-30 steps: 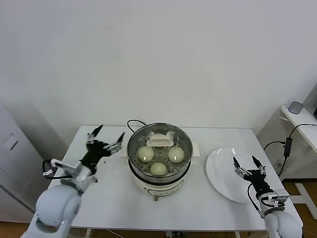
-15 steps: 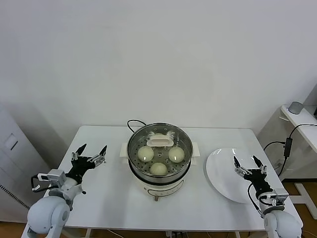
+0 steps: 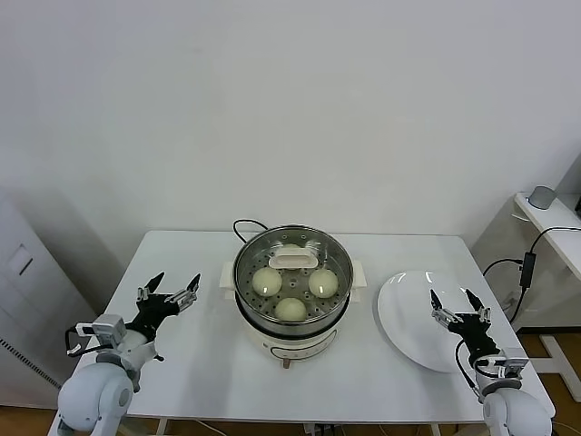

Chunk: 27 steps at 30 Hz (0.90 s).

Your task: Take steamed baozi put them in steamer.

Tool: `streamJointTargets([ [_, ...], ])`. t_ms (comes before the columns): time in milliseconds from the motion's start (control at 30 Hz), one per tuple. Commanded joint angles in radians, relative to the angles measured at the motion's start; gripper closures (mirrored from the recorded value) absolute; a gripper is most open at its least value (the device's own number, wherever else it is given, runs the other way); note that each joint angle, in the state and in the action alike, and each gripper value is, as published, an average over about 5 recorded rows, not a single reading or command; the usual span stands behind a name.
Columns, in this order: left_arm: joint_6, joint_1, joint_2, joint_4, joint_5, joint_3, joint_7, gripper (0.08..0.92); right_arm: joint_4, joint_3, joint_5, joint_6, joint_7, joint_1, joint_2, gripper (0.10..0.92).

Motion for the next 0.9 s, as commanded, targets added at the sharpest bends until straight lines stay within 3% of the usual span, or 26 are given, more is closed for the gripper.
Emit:
streamJointTargets([
  [33, 0.003, 0.006, -0.003, 0.014, -0.016, -0.002, -0.002, 0.177, -0.001, -0.001, -0.001, -0.005, 0.007, 0.001, 0.003, 0.203],
  [900, 0.008, 0.006, -0.004, 0.056, 0.007, -0.010, -0.023, 0.177, -0.003, 0.003, -0.022, -0.026, 0.010, 0.005, 0.011, 0.203],
])
